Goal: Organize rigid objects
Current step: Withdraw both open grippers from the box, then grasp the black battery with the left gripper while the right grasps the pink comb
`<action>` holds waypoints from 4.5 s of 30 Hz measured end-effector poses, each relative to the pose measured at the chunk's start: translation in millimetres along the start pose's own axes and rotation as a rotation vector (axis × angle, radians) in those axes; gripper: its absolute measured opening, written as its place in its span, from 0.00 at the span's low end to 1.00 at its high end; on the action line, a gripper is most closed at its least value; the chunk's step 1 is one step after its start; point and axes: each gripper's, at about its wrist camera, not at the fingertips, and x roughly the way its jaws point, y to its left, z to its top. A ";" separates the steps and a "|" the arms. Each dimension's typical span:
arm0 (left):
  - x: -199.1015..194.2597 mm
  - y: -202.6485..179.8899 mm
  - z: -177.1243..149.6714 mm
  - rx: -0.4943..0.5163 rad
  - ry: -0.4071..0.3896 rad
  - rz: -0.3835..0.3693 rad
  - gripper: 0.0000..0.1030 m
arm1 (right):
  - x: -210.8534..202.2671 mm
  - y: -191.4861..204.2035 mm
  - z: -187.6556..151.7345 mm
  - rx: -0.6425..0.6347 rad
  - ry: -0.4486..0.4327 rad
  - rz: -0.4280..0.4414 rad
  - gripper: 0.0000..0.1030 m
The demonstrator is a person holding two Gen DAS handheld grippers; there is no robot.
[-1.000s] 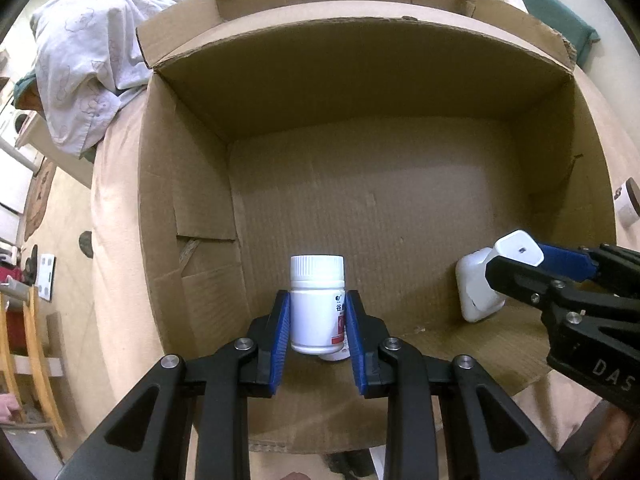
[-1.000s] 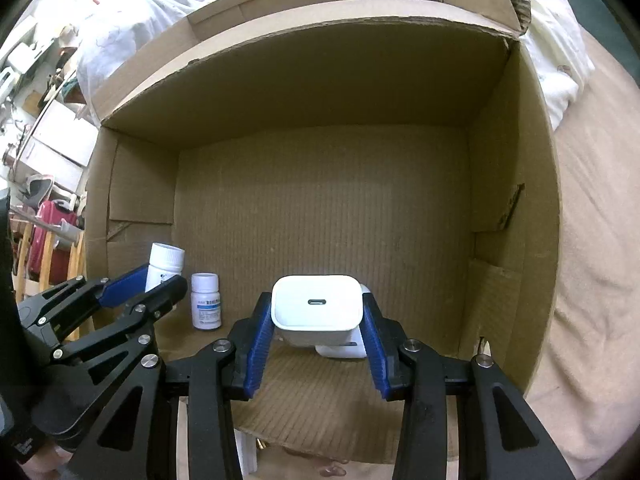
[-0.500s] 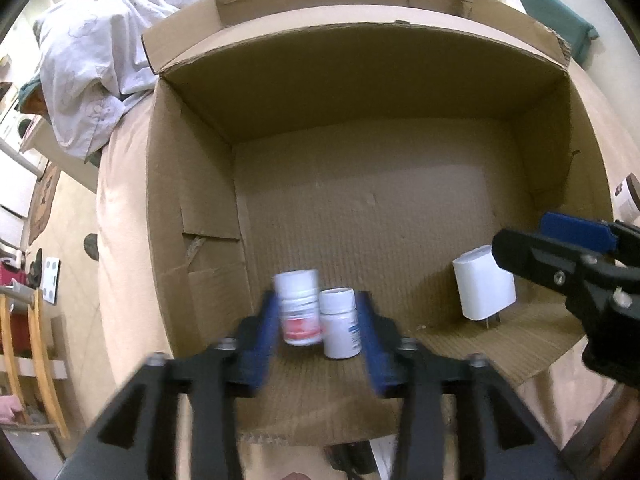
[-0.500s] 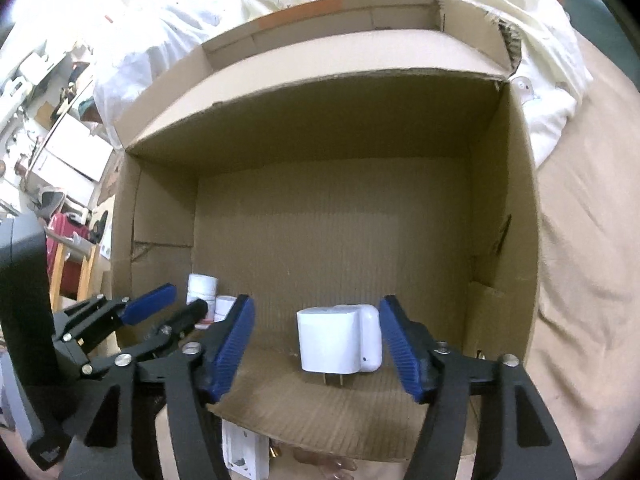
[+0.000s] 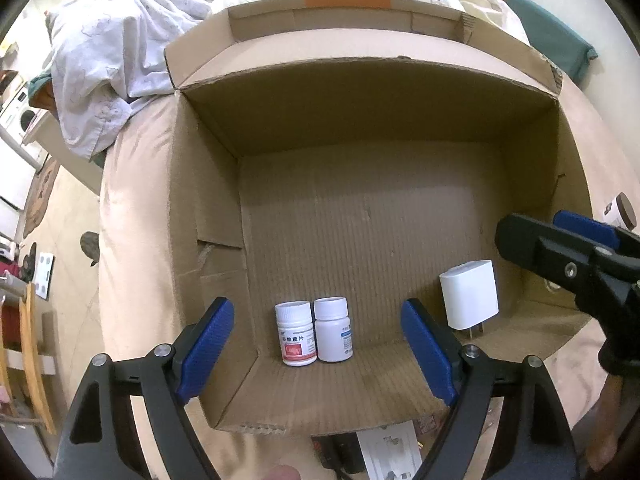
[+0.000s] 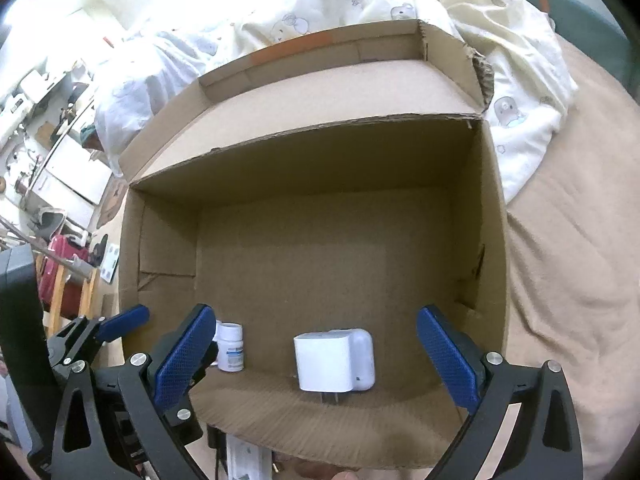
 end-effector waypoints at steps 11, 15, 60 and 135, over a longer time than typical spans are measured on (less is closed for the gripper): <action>-17.7 11.2 -7.0 -0.029 -0.011 -0.020 0.82 | -12.0 -5.1 -2.3 0.008 -0.067 0.036 1.00; -27.0 13.0 -11.1 -0.026 -0.027 -0.023 0.82 | -17.3 -3.7 -8.4 -0.001 -0.091 0.020 1.00; -28.5 53.6 -90.9 -0.186 0.079 0.013 0.96 | -48.6 -28.0 -107.0 0.022 0.052 -0.062 1.00; 60.2 60.8 -96.6 -0.208 0.326 -0.015 0.17 | 103.4 40.9 -108.7 -0.513 0.508 -0.199 1.00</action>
